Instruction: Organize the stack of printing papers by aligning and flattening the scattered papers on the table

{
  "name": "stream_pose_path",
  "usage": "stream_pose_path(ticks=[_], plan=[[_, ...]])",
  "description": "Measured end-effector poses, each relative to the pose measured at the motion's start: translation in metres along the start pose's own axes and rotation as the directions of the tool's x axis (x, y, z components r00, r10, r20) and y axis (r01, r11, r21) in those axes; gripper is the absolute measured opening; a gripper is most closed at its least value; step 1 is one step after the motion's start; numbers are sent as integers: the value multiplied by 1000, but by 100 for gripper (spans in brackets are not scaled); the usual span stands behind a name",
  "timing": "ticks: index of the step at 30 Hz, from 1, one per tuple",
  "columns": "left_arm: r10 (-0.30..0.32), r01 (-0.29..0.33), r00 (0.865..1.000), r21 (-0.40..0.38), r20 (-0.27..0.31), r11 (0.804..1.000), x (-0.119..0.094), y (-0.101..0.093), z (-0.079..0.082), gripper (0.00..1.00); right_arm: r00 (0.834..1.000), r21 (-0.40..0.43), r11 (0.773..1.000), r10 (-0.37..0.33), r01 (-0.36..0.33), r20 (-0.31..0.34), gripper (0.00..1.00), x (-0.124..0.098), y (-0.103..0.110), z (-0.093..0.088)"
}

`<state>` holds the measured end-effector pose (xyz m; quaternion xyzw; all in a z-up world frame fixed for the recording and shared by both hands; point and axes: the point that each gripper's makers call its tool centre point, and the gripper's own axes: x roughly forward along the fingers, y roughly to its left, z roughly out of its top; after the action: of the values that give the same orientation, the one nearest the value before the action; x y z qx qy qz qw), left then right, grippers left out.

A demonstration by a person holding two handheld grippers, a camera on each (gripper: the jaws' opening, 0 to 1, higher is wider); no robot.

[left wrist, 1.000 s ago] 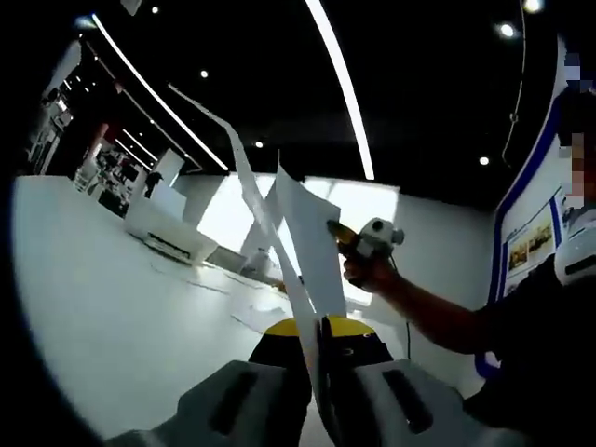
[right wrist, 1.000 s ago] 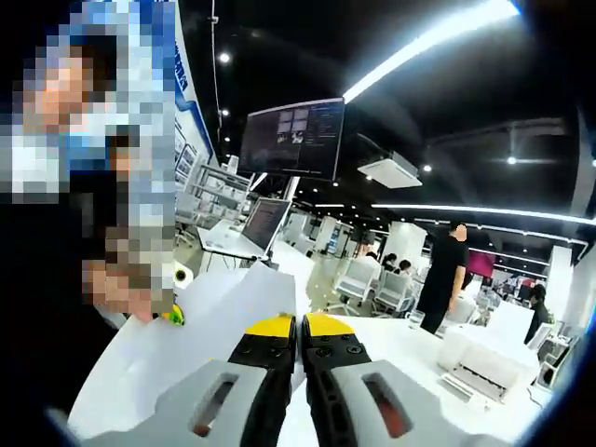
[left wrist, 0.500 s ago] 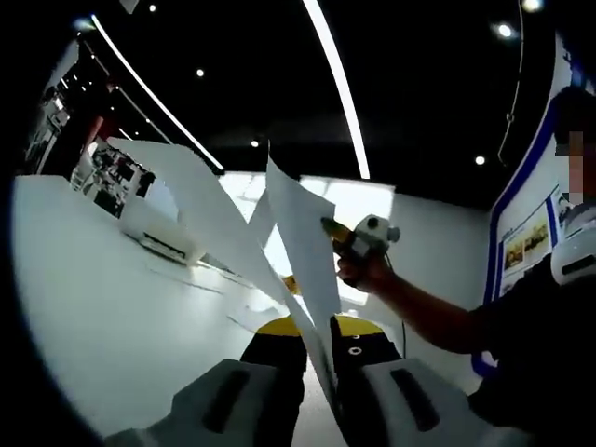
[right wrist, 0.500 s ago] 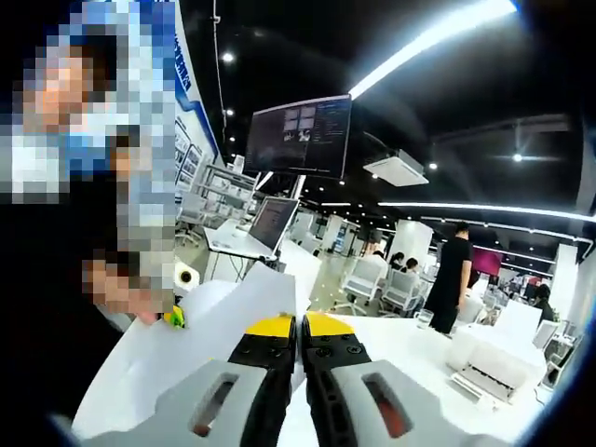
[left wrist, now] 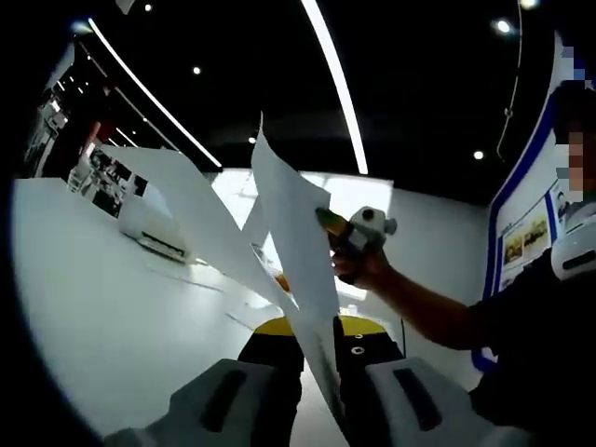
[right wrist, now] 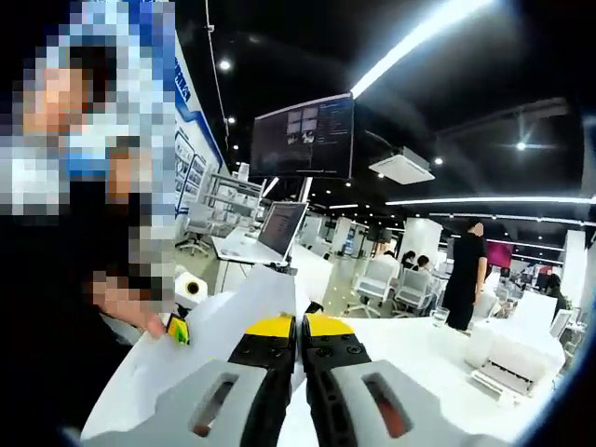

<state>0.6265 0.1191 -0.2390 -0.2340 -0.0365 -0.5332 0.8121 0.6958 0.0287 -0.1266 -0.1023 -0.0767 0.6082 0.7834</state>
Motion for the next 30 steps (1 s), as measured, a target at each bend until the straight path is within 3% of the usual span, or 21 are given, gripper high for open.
stream_pose_path(ticks=[18, 30], plan=[[2, -2, 1000, 2, -1, 1000, -1, 4, 0, 18, 1000, 98, 995, 0, -2, 22, 0, 13, 2, 0], [1, -1, 1000, 7, 2, 1000, -2, 3, 1, 18, 999, 225, 974, -33, 23, 40, 0, 22, 2, -14]])
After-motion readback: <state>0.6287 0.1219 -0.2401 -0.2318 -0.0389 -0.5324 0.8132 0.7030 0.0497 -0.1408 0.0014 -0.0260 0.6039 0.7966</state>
